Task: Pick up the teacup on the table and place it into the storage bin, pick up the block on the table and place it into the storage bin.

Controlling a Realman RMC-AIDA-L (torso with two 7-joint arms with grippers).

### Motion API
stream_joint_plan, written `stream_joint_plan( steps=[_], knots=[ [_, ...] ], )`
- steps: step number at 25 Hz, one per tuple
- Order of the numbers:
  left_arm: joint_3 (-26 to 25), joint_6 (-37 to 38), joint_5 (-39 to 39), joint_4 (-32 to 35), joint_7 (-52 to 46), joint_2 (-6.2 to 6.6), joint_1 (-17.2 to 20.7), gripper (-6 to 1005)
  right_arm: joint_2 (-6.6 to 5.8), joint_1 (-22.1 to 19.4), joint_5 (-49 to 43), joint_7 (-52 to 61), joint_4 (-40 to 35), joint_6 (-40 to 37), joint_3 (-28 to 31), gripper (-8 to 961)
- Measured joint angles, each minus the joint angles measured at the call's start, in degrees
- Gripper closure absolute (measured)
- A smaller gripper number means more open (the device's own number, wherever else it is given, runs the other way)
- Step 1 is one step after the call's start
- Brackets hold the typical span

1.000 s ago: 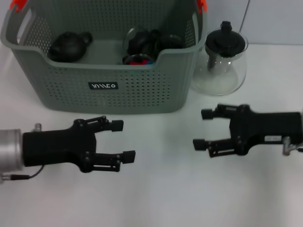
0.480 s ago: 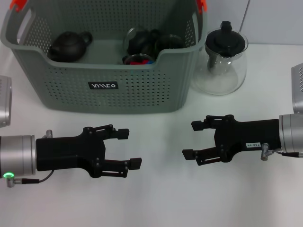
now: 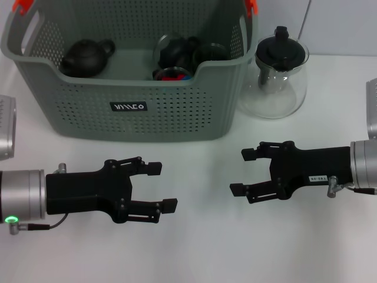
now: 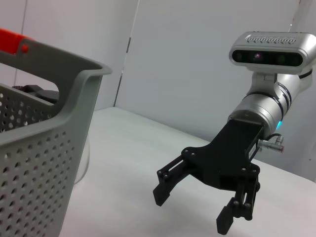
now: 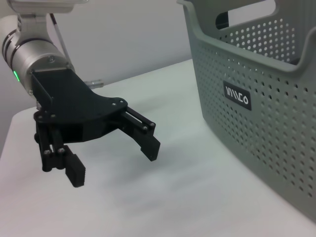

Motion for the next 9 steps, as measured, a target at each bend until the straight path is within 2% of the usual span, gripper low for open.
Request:
stream_joint_plan(
  steps=[9],
  knots=[
    [0.00,-0.06,0.01,-0.02,0.00,0.00,-0.03,92,-0.02,-0.01,0.35,0.21,0.00,0.07,0.03,7]
  ],
)
